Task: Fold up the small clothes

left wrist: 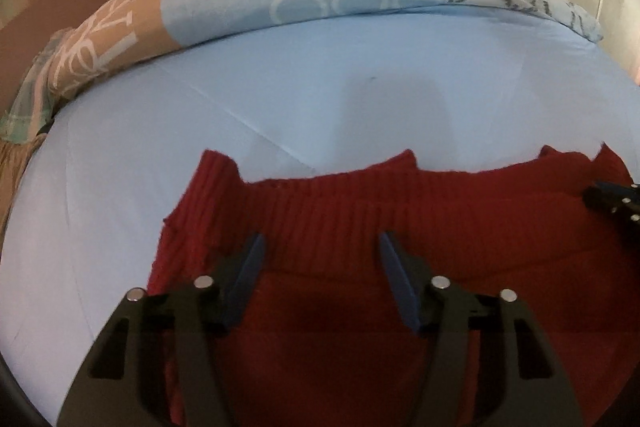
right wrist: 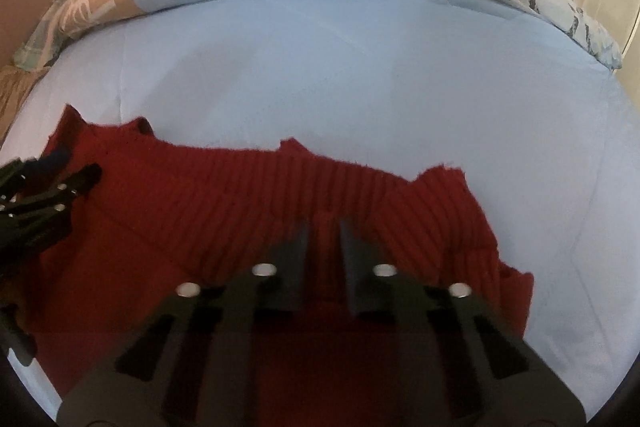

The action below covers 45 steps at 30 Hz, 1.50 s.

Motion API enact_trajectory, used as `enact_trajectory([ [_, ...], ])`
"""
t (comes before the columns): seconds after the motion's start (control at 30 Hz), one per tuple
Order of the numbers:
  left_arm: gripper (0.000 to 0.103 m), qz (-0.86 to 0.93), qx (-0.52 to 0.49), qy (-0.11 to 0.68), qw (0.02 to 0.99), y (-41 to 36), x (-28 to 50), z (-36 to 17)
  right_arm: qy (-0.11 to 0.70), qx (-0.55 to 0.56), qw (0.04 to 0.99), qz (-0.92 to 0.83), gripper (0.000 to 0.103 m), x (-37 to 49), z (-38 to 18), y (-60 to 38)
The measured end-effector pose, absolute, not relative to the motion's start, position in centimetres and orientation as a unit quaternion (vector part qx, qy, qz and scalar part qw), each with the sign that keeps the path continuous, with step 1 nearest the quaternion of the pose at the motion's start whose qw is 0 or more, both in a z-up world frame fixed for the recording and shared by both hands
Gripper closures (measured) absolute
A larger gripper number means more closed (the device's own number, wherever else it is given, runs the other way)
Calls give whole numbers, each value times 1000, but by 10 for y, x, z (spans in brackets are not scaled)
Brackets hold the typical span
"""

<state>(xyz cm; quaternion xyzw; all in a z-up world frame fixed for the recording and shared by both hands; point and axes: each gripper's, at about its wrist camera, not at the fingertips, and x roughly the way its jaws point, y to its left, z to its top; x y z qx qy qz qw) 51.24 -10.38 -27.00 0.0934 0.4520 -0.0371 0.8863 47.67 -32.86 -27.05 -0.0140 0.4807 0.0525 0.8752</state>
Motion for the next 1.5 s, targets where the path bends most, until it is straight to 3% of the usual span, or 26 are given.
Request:
enact_trajectory([
  [0.03,55,-37,102,449,887,-106,513,-269,478,-13,877,52,92,478,-269,-329],
  [0.1,82,-29,125,437,890,-110,517,-265,467,-13,883,47,92,481,-263,-332],
  [0.17,88,-11,121,428,896,-104,521,-257,454,-7,890,39,92,485,-255,-335],
  [0.4,88,17,127,403,906,-84,532,-248,437,7,899,31,92,502,-251,-344],
  [0.5,88,19,125,413,902,-80,531,-256,493,19,869,11,75,515,-277,-349],
  [0.67,88,26,119,411,903,-70,525,-256,447,11,894,17,45,497,-252,-349],
  [0.77,87,12,96,397,913,-67,513,-242,434,7,901,26,44,482,-238,-347],
  [0.87,85,-24,63,376,924,-70,491,-225,430,20,901,50,33,459,-229,-337],
  [0.97,70,-51,44,364,929,-78,465,-219,431,2,900,66,25,436,-235,-318],
  [1.03,61,-57,53,368,927,-86,453,-226,444,-34,894,50,25,429,-250,-307],
  [1.13,60,-37,79,401,912,-90,455,-254,464,-38,885,16,21,430,-274,-316],
  [1.27,35,-4,102,408,907,-77,461,-277,461,-32,887,-16,7,439,-279,-330],
  [1.5,42,-12,55,392,918,-61,452,-249,444,1,896,4,9,429,-254,-333],
])
